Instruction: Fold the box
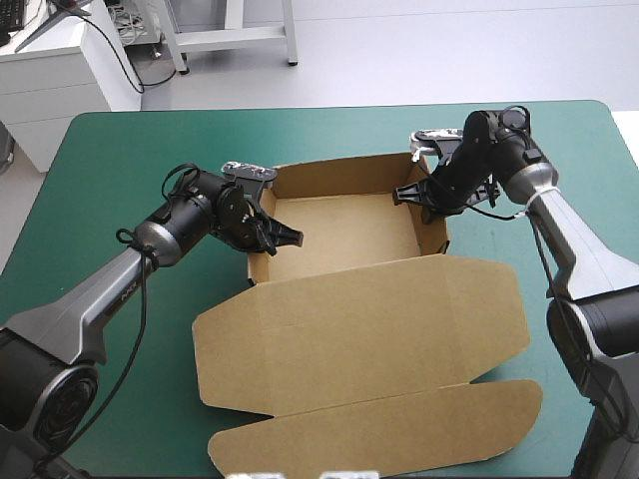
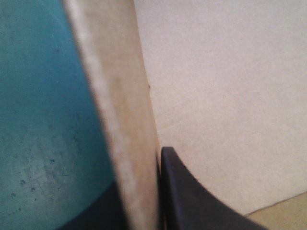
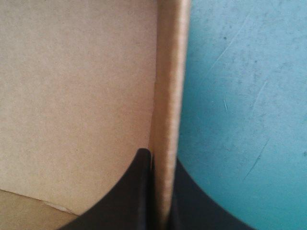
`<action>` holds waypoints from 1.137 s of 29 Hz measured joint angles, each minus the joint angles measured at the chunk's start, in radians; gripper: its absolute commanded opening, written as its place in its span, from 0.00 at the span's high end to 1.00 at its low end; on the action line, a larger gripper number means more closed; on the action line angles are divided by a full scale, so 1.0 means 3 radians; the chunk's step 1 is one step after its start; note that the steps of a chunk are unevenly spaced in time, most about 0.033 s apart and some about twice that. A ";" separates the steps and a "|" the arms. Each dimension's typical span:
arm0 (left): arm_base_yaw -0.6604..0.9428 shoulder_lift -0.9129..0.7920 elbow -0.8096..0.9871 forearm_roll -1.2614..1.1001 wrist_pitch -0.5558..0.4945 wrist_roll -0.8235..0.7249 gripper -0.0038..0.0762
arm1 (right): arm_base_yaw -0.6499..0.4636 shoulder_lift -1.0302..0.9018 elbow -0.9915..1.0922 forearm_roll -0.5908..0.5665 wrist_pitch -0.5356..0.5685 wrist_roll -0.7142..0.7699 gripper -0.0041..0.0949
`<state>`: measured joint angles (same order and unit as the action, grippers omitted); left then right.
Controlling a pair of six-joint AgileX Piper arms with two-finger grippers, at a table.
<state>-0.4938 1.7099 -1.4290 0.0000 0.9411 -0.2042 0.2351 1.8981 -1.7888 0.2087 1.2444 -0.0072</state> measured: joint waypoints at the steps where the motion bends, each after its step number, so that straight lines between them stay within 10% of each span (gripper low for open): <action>1: 0.0000 0.0013 -0.0001 0.0000 0.0010 0.0000 0.92 | 0.0000 0.0009 0.0000 0.0000 0.0000 -0.0014 0.95; 5: 0.0000 0.0031 -0.0004 0.0000 0.0023 0.0066 0.71 | 0.0000 0.0013 0.0003 0.0000 0.0000 -0.0096 0.80; 14: 0.0106 0.0031 -0.0007 -0.0325 -0.0039 0.0360 0.22 | 0.0004 0.0013 0.0003 0.0233 -0.0017 -0.0274 0.07; 33: 0.0139 -0.0417 -0.0011 -0.0349 -0.0198 0.0374 0.29 | 0.0011 -0.0222 -0.0004 -0.0054 -0.0144 -0.0316 0.06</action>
<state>-0.4522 1.5846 -1.4323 -0.1048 0.8818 -0.0921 0.2383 1.8314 -1.7901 0.1924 1.2012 -0.1020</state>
